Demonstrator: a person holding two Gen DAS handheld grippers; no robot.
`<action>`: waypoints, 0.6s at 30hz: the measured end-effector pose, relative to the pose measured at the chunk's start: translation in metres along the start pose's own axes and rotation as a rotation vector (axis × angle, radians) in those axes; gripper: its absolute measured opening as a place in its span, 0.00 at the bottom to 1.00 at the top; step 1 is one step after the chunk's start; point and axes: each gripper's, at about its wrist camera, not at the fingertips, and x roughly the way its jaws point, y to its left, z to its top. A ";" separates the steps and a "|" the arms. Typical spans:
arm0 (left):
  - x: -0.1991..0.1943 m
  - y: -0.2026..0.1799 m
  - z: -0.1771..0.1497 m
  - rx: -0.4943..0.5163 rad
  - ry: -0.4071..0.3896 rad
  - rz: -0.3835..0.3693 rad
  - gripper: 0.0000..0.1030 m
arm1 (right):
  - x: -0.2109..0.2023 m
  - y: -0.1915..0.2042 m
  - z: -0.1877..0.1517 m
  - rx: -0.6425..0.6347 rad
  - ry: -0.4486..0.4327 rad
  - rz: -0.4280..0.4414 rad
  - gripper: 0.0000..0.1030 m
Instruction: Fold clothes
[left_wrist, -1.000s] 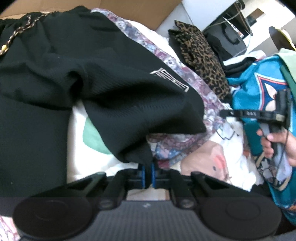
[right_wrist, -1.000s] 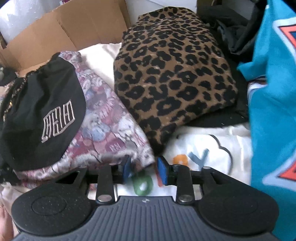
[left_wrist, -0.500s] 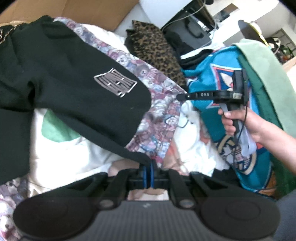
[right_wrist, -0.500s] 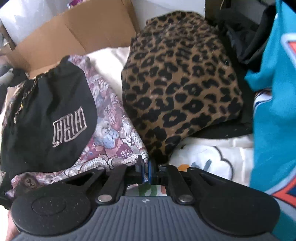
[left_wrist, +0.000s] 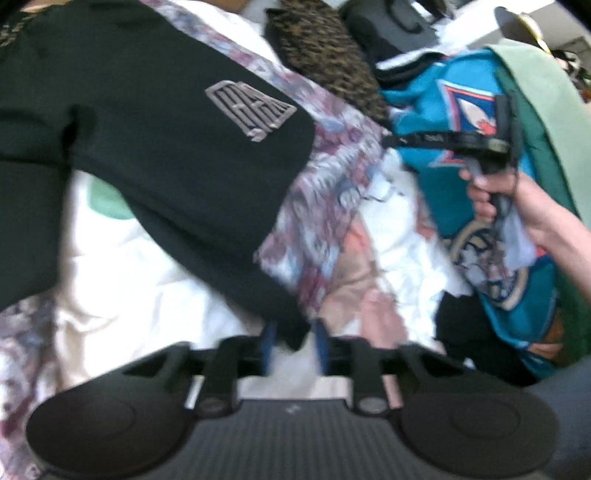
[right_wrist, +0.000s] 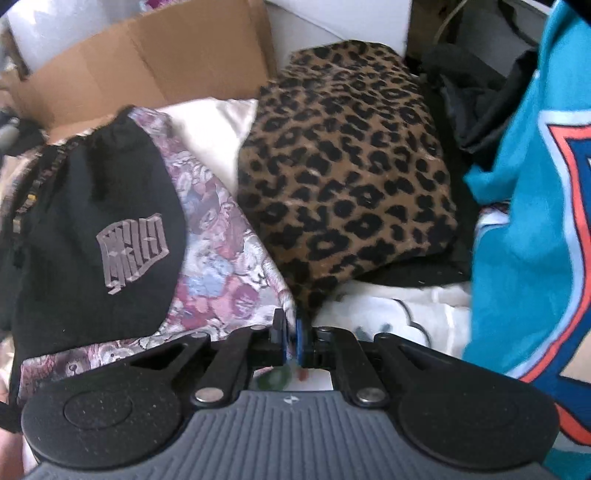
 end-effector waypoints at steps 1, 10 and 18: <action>-0.003 0.003 0.000 -0.007 -0.022 0.015 0.57 | 0.001 -0.002 -0.001 0.014 0.002 -0.001 0.06; 0.018 0.026 0.010 -0.106 -0.028 0.076 0.62 | 0.013 -0.013 -0.012 0.089 0.005 0.024 0.39; 0.046 0.031 0.012 -0.173 0.025 -0.023 0.20 | 0.046 -0.023 -0.018 0.148 0.033 0.042 0.40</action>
